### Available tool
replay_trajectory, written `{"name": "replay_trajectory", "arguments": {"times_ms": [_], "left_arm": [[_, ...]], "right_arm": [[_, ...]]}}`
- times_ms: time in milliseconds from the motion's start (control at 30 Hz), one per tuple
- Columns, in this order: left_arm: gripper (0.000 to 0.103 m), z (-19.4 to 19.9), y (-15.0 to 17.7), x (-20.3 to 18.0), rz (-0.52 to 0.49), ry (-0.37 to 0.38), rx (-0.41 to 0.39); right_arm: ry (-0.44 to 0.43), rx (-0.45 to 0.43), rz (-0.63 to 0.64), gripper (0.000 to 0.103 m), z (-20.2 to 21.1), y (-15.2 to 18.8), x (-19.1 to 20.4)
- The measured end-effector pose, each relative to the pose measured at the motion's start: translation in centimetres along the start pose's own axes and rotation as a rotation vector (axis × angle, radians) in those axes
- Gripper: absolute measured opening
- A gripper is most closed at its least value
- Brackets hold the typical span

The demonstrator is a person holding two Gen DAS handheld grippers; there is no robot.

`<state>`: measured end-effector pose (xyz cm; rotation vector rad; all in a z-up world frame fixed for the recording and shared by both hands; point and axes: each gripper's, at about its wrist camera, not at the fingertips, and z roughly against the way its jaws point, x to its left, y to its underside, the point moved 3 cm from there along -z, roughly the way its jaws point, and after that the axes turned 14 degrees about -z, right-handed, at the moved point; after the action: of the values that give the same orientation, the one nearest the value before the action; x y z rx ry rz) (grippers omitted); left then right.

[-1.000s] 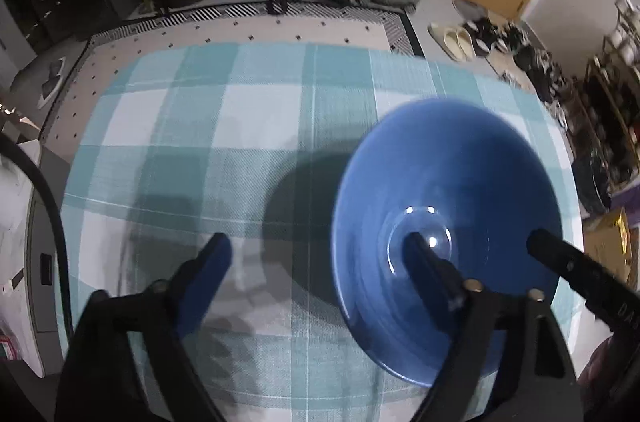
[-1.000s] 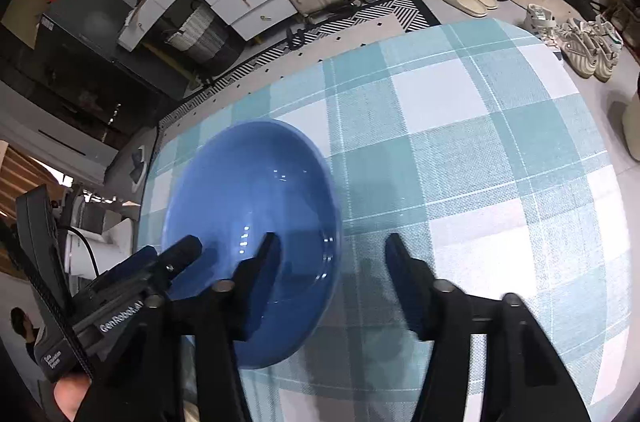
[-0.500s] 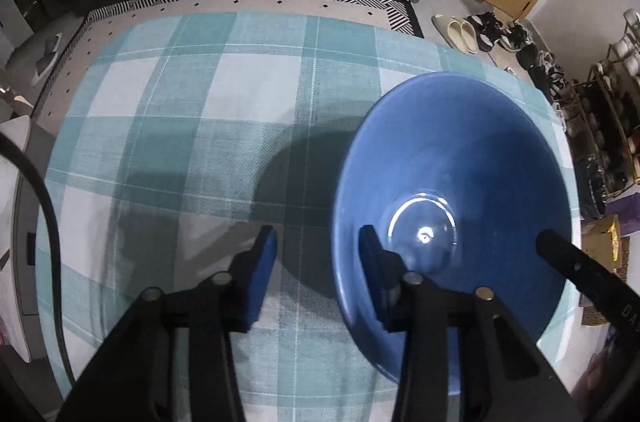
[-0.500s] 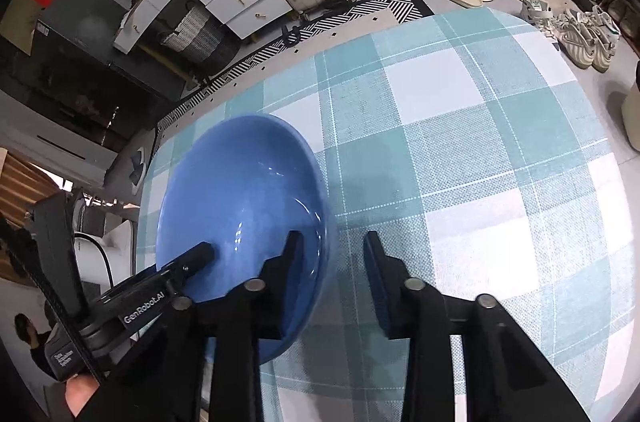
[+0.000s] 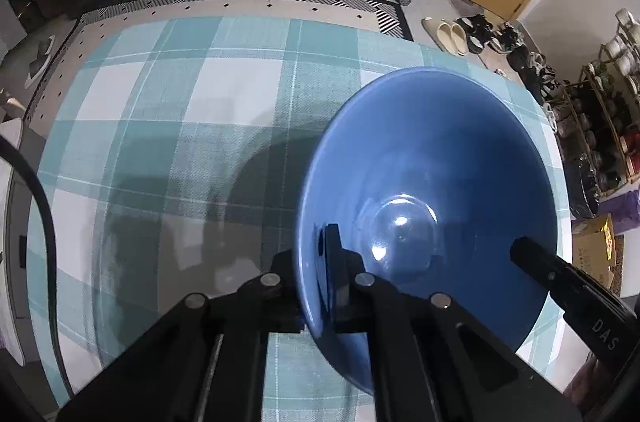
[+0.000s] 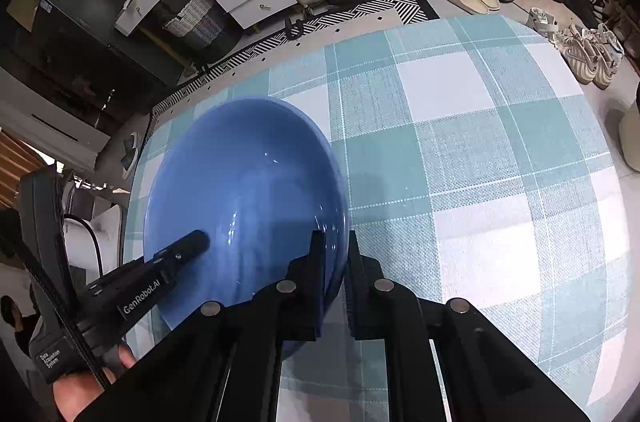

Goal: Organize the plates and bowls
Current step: 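Close both grippers on the rim of the last blue bowl, then lift the blue bowl with both grippers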

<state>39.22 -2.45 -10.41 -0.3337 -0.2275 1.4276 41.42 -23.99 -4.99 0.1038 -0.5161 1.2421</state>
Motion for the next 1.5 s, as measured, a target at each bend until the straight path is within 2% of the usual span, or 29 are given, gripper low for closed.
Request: {"name": "replay_trajectory", "arguments": {"times_ms": [533,700,833,1133,1500], "left_arm": [[0.004,0.6,0.5,-0.6,-0.029,0.012,-0.034],[0.004,1.4,0.7,-0.9,-0.04,0.037,-0.057],[0.004,2.9,1.2,-1.2,-0.036,0.025,-0.066],[0.004,6.9,3.6,-2.5,-0.03,0.032,-0.106],[0.004,12.1,8.4,-5.1,-0.023,0.061,-0.15]], "right_arm": [[0.016,-0.003,0.036,0.008,0.6,0.2,-0.1],[0.013,-0.005,0.03,0.008,1.2,0.2,-0.3],[0.01,-0.013,0.043,0.008,2.1,0.7,-0.1],[-0.006,-0.049,0.046,0.008,6.2,2.9,0.1],[0.002,-0.086,0.06,0.008,13.0,7.7,-0.8]]}}
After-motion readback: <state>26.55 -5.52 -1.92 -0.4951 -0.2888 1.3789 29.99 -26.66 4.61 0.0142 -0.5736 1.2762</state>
